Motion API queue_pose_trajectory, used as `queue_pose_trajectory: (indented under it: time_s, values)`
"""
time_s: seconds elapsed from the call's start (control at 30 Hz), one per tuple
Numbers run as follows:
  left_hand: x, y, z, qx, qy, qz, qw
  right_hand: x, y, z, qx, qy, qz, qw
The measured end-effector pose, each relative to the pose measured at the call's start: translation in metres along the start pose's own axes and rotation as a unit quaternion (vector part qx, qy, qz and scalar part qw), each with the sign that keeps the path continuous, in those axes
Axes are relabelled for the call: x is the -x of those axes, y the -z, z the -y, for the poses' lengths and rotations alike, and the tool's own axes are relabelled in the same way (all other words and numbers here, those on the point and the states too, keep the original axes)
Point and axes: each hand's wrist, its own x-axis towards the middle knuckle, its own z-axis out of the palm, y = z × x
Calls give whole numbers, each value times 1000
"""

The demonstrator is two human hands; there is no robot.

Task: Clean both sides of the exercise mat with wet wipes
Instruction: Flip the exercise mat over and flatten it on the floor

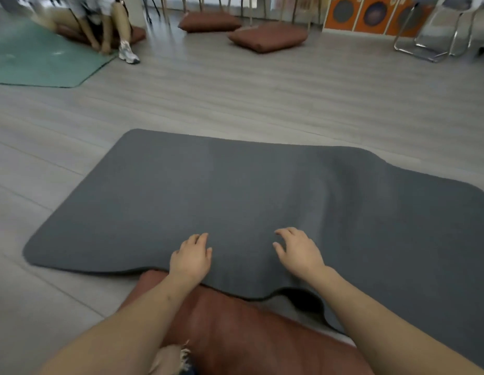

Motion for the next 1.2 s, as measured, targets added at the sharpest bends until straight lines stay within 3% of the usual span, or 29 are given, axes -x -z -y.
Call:
queue_pose_trajectory:
  time_s: [0.2,0.4,0.53,0.63,0.8,0.97,1.2]
  values:
    - [-34,12,107,20,33,32,999,-46,-42,77,35,9,78,996]
    - [-67,11,180,23,77,126,989,-88,-87,146,28,48,149,987]
    - [-88,3,200,29,118,181,976,-103,-118,154,63,37,193,978]
    - [-106,-14,209,30,106,197,974,-113,-139,138,121,15,228,966]
    - [-125,-62,207,33,99,168,980,-119,-177,107,118,-47,266,956]
    - [-139,-82,210,11,95,112,989,-123,-192,93,112,-8,204,972]
    - [-157,-90,214,-22,79,55,995,-140,-195,88,125,24,176,976]
